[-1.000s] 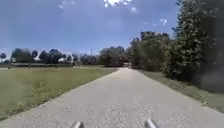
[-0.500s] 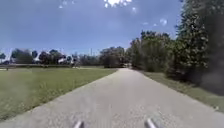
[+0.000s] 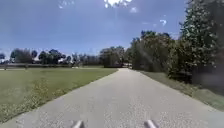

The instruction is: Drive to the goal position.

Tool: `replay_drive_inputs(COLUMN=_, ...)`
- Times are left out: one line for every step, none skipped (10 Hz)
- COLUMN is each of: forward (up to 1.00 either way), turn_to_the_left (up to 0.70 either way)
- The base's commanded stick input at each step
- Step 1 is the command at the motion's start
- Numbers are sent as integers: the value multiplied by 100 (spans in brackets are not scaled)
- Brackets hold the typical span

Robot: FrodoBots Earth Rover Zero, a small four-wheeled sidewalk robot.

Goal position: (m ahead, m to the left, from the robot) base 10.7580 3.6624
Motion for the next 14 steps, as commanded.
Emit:
replay_drive_inputs(forward=50, turn_to_the_left=-24)
replay_drive_inputs(forward=50, turn_to_the_left=-25)
replay_drive_inputs(forward=50, turn_to_the_left=-25)
replay_drive_inputs(forward=50, turn_to_the_left=-25)
replay_drive_inputs(forward=50, turn_to_the_left=-25)
replay_drive_inputs(forward=50, turn_to_the_left=-25)
replay_drive_inputs(forward=50, turn_to_the_left=-21)
replay_drive_inputs(forward=50, turn_to_the_left=-7)
replay_drive_inputs(forward=50, turn_to_the_left=0)
replay_drive_inputs(forward=50, turn_to_the_left=0)
replay_drive_inputs(forward=50, turn_to_the_left=0)
replay_drive_inputs(forward=50, turn_to_the_left=0)
replay_drive_inputs(forward=50, turn_to_the_left=0)
replay_drive_inputs(forward=50, turn_to_the_left=0)
